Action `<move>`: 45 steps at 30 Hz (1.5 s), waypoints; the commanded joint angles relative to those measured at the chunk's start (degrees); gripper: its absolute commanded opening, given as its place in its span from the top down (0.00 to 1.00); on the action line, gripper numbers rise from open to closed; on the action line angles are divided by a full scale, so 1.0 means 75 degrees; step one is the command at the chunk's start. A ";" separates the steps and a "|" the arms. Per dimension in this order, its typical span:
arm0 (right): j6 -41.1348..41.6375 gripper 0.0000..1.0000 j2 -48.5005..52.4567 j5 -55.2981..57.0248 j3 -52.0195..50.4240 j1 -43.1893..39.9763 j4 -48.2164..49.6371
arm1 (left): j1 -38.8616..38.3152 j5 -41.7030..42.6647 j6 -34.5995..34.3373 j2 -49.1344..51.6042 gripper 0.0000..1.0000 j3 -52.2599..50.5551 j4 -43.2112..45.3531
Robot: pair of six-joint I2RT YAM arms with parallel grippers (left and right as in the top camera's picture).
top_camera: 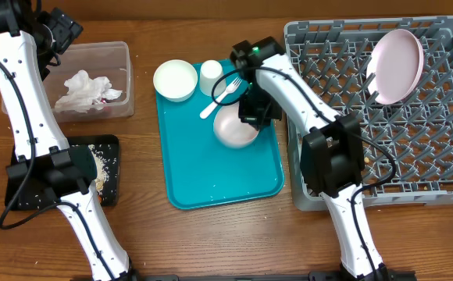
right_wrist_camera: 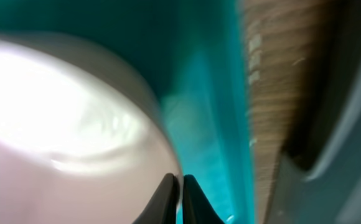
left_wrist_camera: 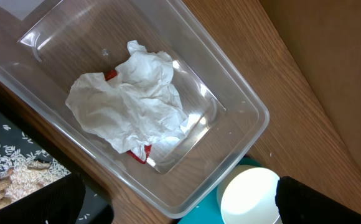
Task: Sort waste into correct bins and load items into the dishwasher rack
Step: 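Lift the pink bowl and carry it right to the rack, then lower the pink bowl into the rack's right side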
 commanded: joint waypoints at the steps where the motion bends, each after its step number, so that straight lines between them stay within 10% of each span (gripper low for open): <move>1: 0.0020 0.96 -0.0047 -0.0064 0.0213 0.0032 0.0015 | -0.0058 -0.0055 -0.0044 -0.0015 0.00 -0.0012 -0.0017; 12: 0.0227 0.96 -0.0638 0.0198 0.0825 -0.0312 -0.0321 | -0.0058 -0.0055 -0.0044 -0.0015 0.00 -0.0012 -0.0020; 23: -0.0431 0.96 -0.3512 0.3483 0.1623 -0.2366 -0.0621 | -0.0050 -0.0055 -0.0044 -0.0015 0.00 -0.0012 -0.0020; 34: -0.0874 0.96 -0.4669 0.6822 -0.0117 -0.2975 -0.0618 | -0.0058 -0.0055 -0.0044 -0.0017 0.00 -0.0012 -0.0017; 45: -0.0880 0.96 -0.4686 0.6458 -0.1553 -0.3174 -0.0618 | -0.0052 -0.0055 -0.0044 -0.0015 0.00 -0.0012 -0.0020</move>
